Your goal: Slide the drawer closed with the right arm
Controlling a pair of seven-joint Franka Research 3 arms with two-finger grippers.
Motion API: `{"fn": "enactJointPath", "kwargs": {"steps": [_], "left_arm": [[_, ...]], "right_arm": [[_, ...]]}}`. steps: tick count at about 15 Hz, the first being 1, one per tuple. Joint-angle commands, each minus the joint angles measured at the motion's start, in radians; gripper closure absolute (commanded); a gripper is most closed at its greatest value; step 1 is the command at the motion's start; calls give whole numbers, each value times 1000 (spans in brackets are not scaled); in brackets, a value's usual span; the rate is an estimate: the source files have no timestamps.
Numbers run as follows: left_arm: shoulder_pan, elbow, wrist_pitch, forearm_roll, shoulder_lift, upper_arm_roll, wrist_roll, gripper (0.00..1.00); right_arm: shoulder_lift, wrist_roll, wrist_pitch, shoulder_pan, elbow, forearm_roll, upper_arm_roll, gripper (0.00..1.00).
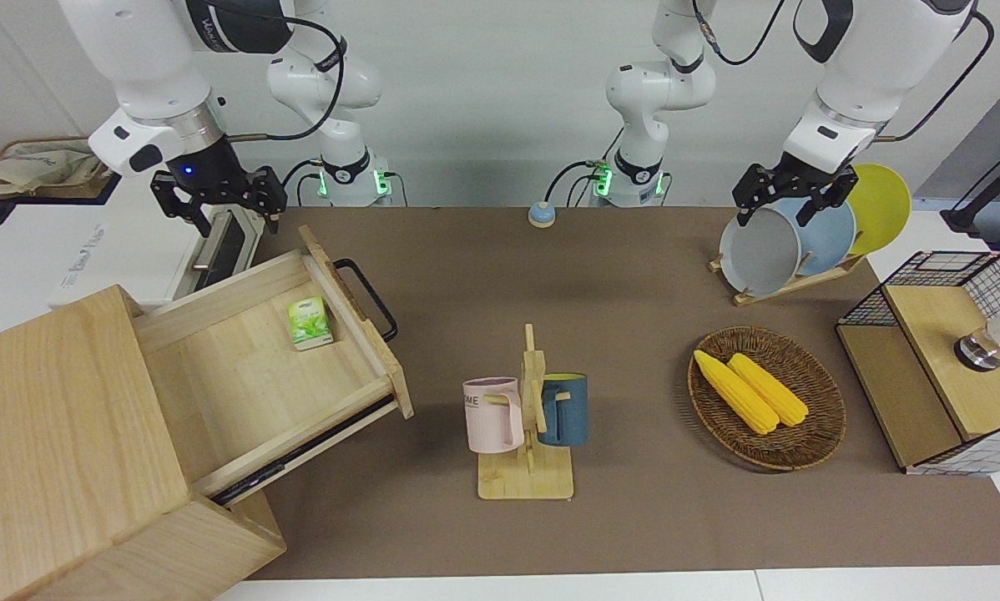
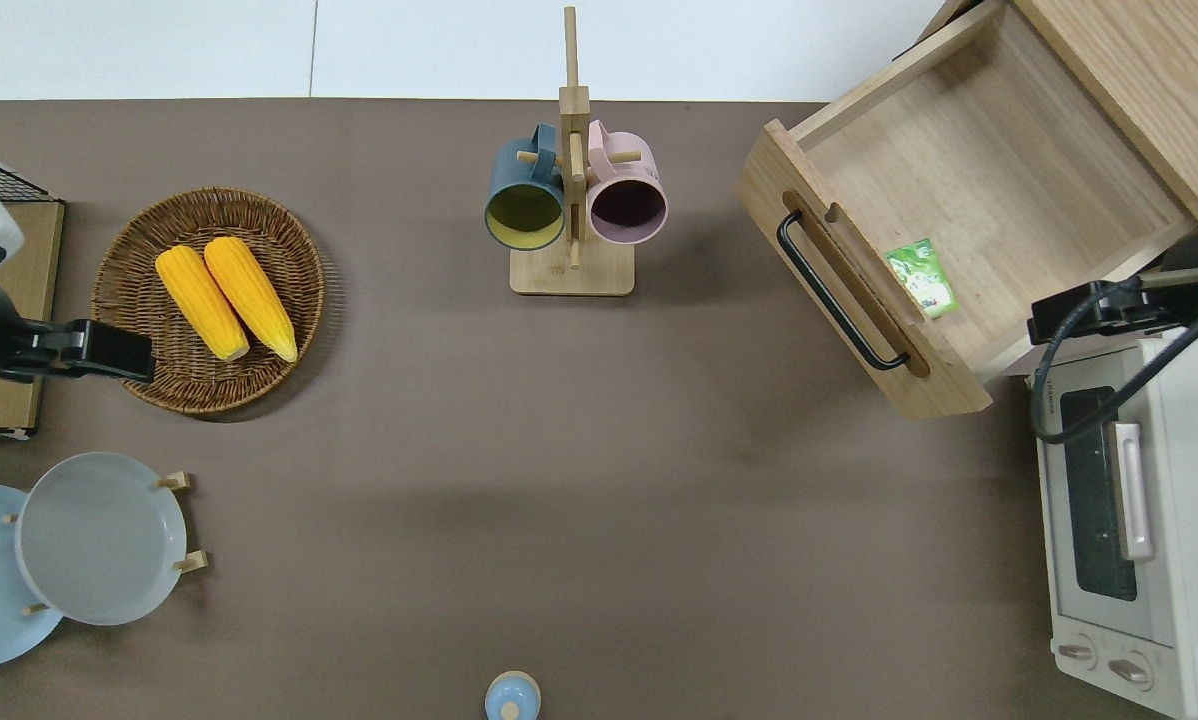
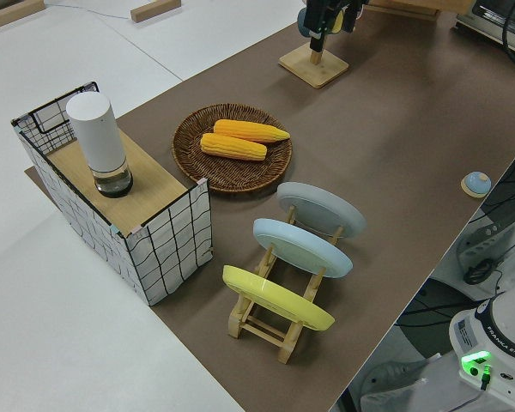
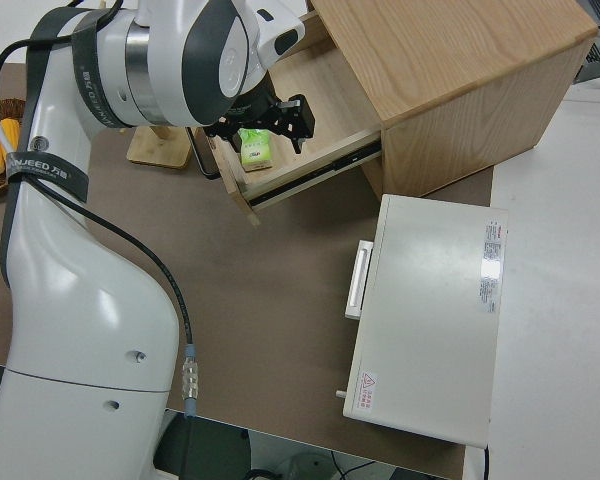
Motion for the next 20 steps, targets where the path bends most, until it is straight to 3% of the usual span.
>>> {"fn": "enactJointPath", "kwargs": {"steps": [1, 11, 13, 14, 16, 17, 20], "left_arm": [[5, 26, -20, 17, 11, -7, 9, 7], [5, 24, -20, 17, 11, -7, 9, 7], [5, 26, -20, 17, 11, -7, 9, 7], [5, 24, -20, 17, 11, -7, 9, 7], [5, 24, -20, 17, 13, -7, 9, 7], [5, 24, -20, 17, 11, -7, 9, 7], [5, 26, -20, 17, 11, -7, 9, 7]], "right_arm": [[6, -14, 23, -17, -6, -13, 11, 15], [6, -15, 20, -23, -4, -13, 11, 48], [6, -25, 19, -23, -4, -13, 11, 296], [6, -26, 17, -23, -4, -11, 13, 519], [6, -26, 16, -20, -4, -11, 13, 869], [6, -26, 16, -20, -4, -11, 13, 999], [6, -28, 16, -22, -4, -11, 13, 1000]]}}
